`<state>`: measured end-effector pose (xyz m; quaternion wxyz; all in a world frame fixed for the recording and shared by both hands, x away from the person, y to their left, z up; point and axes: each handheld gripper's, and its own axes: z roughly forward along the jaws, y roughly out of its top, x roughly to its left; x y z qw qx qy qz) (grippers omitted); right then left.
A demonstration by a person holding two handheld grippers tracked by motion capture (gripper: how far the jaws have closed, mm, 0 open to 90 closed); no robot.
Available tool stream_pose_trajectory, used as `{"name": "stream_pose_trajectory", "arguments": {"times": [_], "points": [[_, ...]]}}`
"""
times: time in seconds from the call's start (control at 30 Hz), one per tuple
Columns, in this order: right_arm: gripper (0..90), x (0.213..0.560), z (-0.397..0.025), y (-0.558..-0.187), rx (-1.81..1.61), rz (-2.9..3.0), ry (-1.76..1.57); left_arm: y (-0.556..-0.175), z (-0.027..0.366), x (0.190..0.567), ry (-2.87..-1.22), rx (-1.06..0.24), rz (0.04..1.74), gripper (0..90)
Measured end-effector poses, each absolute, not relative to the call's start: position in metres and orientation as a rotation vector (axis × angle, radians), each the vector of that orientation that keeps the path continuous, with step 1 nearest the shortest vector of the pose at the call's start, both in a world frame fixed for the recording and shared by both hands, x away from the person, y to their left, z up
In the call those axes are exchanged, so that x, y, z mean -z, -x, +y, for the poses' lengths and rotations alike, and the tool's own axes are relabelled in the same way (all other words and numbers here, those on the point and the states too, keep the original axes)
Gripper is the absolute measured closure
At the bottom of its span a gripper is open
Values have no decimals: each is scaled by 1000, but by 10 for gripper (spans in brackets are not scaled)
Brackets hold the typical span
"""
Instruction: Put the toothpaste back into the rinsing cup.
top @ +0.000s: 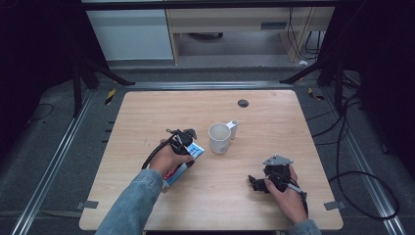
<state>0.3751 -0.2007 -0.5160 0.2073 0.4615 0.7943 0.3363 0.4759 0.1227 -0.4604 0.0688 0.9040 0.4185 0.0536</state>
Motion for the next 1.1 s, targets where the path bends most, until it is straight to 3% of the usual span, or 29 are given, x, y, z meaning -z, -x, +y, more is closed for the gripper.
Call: {"name": "stream_pose_trajectory", "arguments": {"times": [0.53, 0.87, 1.1], "points": [[3, 516, -201, -375, -936, 2211, -1284, -483, 120, 468, -2722, -114, 1280, 348], [3, 516, -201, -375, -936, 2212, -1283, -484, 119, 466, -2711, -116, 1275, 489], [3, 516, -201, -375, -939, 2212, -1287, -476, 122, 453, -2676, -174, 1221, 694]]}}
